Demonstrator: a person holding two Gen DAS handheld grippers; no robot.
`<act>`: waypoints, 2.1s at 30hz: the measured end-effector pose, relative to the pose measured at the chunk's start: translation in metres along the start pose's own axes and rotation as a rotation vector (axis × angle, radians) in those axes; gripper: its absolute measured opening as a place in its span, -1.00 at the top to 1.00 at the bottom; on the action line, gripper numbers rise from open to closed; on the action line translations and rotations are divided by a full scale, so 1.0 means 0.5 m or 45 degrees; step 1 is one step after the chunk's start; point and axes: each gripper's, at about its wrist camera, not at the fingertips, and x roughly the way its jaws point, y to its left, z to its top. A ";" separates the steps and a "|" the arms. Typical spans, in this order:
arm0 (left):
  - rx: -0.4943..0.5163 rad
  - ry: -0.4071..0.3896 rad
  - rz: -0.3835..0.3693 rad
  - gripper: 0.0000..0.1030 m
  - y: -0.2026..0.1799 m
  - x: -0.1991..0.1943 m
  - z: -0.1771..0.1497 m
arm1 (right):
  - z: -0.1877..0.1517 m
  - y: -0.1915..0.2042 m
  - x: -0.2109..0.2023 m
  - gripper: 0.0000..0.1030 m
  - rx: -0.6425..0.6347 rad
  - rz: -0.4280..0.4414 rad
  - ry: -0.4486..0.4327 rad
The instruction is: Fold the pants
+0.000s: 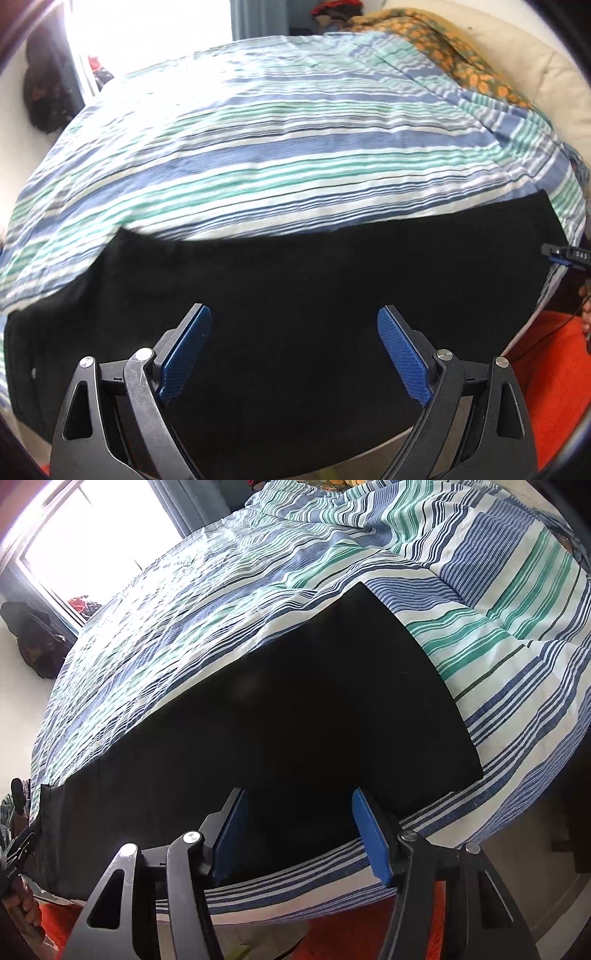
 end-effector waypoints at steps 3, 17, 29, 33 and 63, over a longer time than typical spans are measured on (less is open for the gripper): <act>0.083 0.024 -0.028 -0.80 -0.104 0.046 0.066 | 0.001 -0.011 -0.005 -0.14 0.020 0.025 -0.005; 0.268 0.131 -0.034 -0.81 -0.297 0.120 -0.022 | -0.008 -0.060 -0.050 -0.14 0.156 0.153 -0.127; 0.213 0.130 -0.065 -0.90 -0.284 0.116 -0.048 | -0.084 -0.276 -0.105 -0.18 0.829 0.537 -0.262; 0.211 0.124 -0.065 -0.91 -0.281 0.115 -0.051 | -0.067 -0.242 -0.069 -0.18 0.742 0.569 -0.140; -0.423 0.054 -0.191 -0.93 0.142 -0.062 -0.103 | 0.021 0.224 -0.321 0.80 -0.010 0.486 -0.372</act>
